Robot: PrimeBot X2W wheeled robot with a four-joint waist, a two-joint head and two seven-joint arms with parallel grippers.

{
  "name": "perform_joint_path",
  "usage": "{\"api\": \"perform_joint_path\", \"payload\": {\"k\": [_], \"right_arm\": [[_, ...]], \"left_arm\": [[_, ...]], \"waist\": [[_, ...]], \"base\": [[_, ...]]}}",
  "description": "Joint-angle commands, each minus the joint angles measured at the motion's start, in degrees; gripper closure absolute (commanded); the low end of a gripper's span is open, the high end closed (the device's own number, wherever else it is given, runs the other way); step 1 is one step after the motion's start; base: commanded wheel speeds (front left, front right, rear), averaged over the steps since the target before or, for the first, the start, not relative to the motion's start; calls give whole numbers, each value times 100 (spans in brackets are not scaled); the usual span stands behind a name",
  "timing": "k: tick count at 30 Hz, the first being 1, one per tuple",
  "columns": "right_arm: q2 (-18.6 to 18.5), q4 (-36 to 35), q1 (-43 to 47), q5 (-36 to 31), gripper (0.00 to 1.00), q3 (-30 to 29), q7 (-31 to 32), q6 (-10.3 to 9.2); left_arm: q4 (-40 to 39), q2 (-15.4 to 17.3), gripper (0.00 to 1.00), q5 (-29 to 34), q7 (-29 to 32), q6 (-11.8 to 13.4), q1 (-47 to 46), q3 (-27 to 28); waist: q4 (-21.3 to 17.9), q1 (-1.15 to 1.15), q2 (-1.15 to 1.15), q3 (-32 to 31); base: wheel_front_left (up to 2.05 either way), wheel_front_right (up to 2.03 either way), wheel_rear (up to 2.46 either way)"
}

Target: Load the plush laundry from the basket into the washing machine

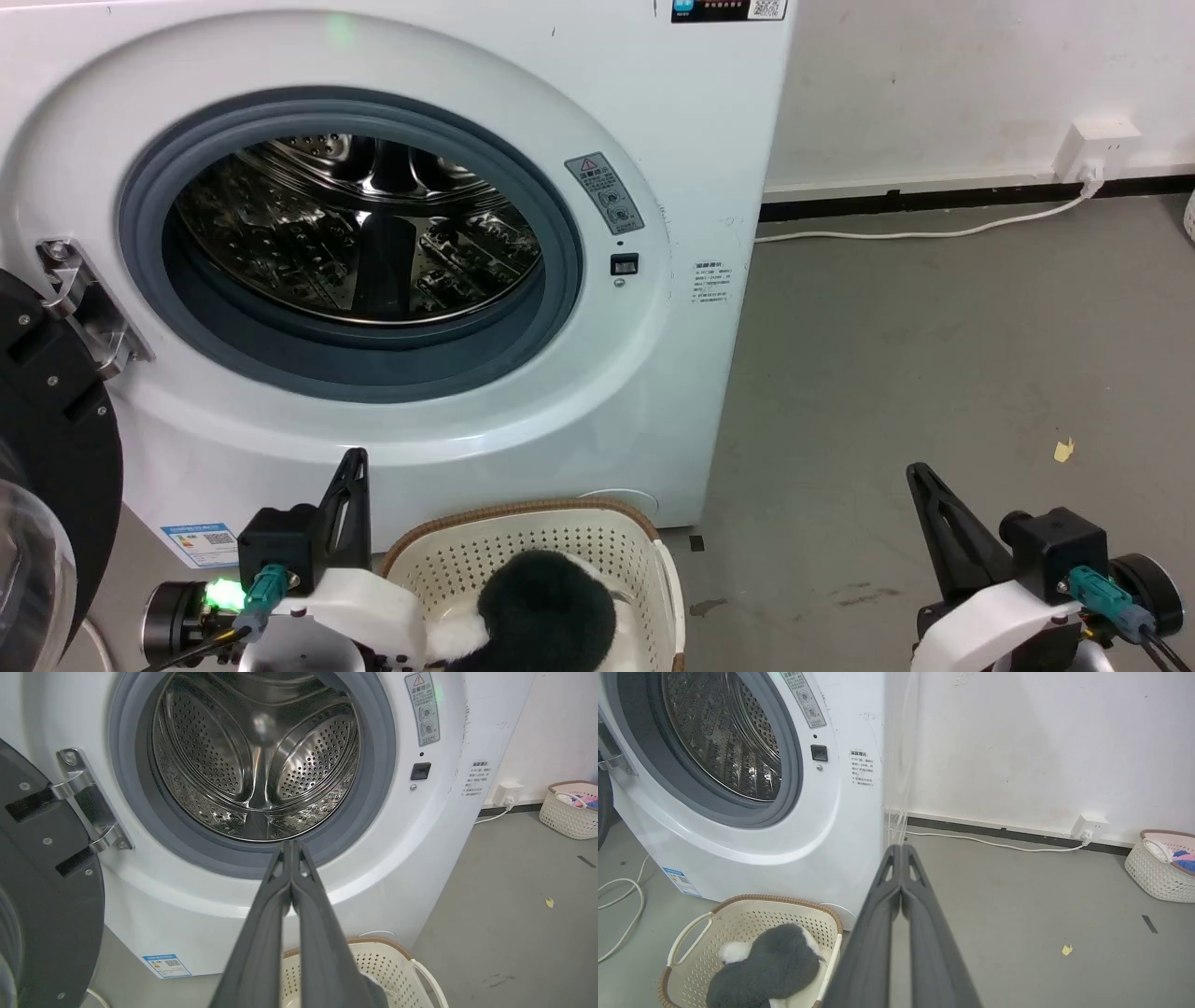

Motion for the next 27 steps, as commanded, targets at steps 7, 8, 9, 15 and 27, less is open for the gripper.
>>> {"api": "perform_joint_path", "payload": {"k": [7,8,9,15,27], "right_arm": [[14,10,-68,-43,100,-2,3,-5],[14,10,-68,-43,100,-2,3,-5],[14,10,-68,-43,100,-2,3,-5],[14,10,-68,-43,100,-2,3,-5],[-1,4,19,41,0,7,-16,0]], "left_arm": [[-26,1,100,15,2,-25,102,4],[-26,1,100,15,2,-25,102,4],[-26,1,100,15,2,-25,102,4],[-26,1,100,15,2,-25,102,4],[9,0,0,-20,-21,18,-1,-31]], "waist": [[0,0,0,0],[0,0,0,0],[0,0,0,0],[0,0,0,0],[0,0,0,0]], "base": [[0,0,0],[0,0,0],[0,0,0],[0,0,0],[0,0,0]]}}
